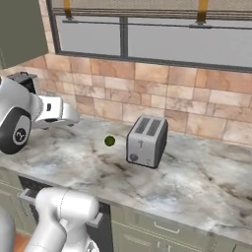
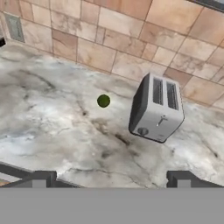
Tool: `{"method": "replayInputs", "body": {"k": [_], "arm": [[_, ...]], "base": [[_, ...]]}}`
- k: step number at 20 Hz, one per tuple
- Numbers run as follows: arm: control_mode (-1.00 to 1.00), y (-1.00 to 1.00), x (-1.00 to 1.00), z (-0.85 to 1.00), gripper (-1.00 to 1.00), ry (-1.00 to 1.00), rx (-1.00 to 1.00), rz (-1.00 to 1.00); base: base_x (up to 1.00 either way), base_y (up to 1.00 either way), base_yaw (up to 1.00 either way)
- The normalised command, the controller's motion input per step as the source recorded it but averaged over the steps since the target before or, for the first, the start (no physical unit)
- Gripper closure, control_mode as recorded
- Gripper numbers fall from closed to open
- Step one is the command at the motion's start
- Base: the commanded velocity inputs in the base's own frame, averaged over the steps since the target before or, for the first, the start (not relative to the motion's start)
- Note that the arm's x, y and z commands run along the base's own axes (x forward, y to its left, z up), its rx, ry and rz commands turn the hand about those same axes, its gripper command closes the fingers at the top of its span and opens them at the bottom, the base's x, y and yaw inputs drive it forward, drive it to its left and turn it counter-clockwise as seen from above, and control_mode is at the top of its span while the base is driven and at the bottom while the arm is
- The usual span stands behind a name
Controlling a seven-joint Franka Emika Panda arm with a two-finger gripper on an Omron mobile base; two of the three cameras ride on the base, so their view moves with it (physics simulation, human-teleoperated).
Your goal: Place the liquor on the top shelf of the fridge to keep it out of children's reach, and place the banana and lime on lower shelves for easy access.
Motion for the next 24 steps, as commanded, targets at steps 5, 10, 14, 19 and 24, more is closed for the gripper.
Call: {"method": "replayInputs", "body": {"k": [5,10,14,19,24], "arm": [[-1.00,0.08,0.46,-0.54,-1.00,0.00,0.00,-0.02],[-1.00,0.15,0.56,-0.69,-1.00,0.00,0.00,-0.03],[-1.00,0.06,0.54,-0.56,-1.00,0.03,0.00,-0.03],[-1.00,0.01,0.49,-0.44,-1.00,0.10,0.01,-0.06],[-1.00,0.04,0.35,-0.28,-1.00,0.14,0.01,-0.10]], "base": [[0.12,0.01,-0.01],[0.00,0.00,0.00],[0.00,0.00,0.00],[0.00,0.00,0.00],[0.00,0.00,0.00]]}}
